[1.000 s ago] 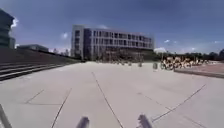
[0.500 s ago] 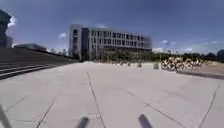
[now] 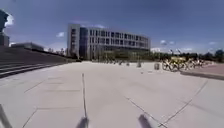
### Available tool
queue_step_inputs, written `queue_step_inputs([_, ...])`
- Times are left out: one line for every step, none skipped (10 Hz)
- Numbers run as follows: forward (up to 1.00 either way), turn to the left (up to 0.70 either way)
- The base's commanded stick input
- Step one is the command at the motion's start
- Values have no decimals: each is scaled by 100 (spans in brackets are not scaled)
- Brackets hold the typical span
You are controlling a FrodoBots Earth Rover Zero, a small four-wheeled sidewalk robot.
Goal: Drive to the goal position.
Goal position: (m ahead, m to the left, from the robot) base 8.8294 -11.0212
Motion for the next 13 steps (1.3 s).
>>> queue_step_inputs([100, 1])
queue_step_inputs([100, 1])
queue_step_inputs([100, 1])
queue_step_inputs([100, 1])
queue_step_inputs([100, 1])
queue_step_inputs([100, 1])
queue_step_inputs([100, 1])
queue_step_inputs([100, 1])
queue_step_inputs([100, 9])
queue_step_inputs([100, 37])
queue_step_inputs([100, 41])
queue_step_inputs([100, 41])
queue_step_inputs([100, 41])
